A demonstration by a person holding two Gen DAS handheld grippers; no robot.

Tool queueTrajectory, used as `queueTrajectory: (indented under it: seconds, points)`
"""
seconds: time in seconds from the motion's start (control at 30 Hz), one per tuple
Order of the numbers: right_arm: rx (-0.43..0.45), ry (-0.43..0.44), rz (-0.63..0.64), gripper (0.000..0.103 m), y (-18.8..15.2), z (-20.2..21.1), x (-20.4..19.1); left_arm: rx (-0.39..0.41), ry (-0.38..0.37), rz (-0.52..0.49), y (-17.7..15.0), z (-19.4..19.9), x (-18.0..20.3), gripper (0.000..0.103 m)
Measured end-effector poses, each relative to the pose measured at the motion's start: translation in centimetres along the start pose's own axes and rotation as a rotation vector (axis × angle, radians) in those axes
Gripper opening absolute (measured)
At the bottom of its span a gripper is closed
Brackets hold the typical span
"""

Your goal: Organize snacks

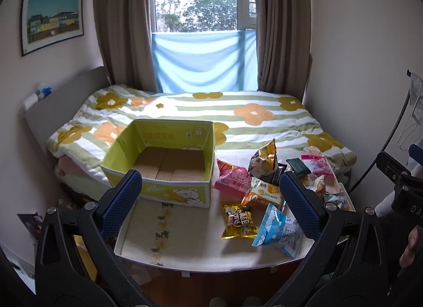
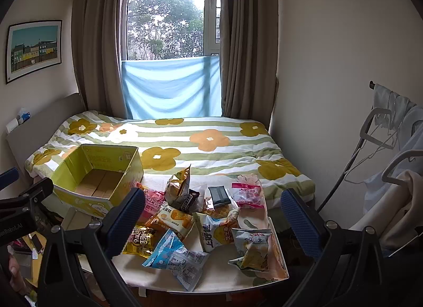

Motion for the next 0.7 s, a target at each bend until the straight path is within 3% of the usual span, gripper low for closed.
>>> queueTrajectory:
  seconds: [0.7]
  points:
    - [-0.002,0.007,-0.001,0.102,-0.08,0.01,0.09,0.000,0.009,0.002,-0.09,0.37,-0.24,0.103]
Point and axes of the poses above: each gripper's, at about its wrist camera, not at the fingertips, and z roughly against the way its jaws point, x to its right, y to its top, the point moved 5 cm from there along -z, roughly the way its jaws point, and after that the axes turned 7 degrees about z, right-handed, at the moved point
